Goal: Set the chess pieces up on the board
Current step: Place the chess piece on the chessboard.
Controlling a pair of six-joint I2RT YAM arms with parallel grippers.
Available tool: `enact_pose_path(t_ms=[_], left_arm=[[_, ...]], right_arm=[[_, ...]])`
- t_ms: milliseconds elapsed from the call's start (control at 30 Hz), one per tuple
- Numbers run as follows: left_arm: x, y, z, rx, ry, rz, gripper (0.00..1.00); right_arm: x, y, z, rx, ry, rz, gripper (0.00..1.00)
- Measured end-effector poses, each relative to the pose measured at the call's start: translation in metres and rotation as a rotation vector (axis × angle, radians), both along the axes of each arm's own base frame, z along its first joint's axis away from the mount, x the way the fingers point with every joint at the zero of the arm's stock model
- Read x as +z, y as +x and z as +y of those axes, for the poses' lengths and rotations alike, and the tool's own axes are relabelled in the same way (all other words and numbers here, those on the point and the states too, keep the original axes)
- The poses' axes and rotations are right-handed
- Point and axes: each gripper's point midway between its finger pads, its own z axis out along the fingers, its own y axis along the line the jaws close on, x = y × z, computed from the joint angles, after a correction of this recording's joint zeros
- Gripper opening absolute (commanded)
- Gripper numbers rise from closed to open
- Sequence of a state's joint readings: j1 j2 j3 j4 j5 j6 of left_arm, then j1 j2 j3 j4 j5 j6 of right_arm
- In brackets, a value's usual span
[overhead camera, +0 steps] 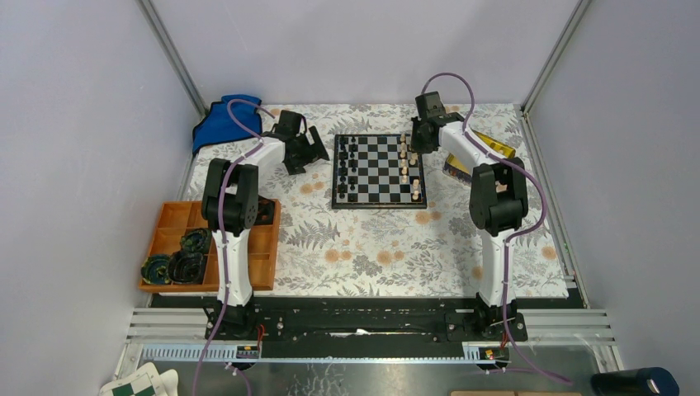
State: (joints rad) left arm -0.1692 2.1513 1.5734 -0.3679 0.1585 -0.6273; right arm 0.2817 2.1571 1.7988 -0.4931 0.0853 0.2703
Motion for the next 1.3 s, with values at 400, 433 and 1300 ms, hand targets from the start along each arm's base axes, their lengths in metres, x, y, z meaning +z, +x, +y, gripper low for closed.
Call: enact_pose_path(t_ms=[400, 433, 1300], left_arm=[[0.0001, 0.0001, -0.0001, 0.003, -0.002, 0.001, 0.99], [0.0001, 0.0001, -0.0001, 0.003, -0.002, 0.001, 0.99], [0.0001, 0.0001, -0.0002, 0.003, -0.002, 0.001, 0.99]], right_arm=[[-0.0003, 0.0026, 0.0018, 0.006, -0.002, -0.002, 0.15], [-0.0006, 0.0028, 0.0020, 0.007, -0.002, -0.001, 0.17], [-0.0008, 0.0007, 0.0094, 0.030, -0.008, -0.002, 0.36]])
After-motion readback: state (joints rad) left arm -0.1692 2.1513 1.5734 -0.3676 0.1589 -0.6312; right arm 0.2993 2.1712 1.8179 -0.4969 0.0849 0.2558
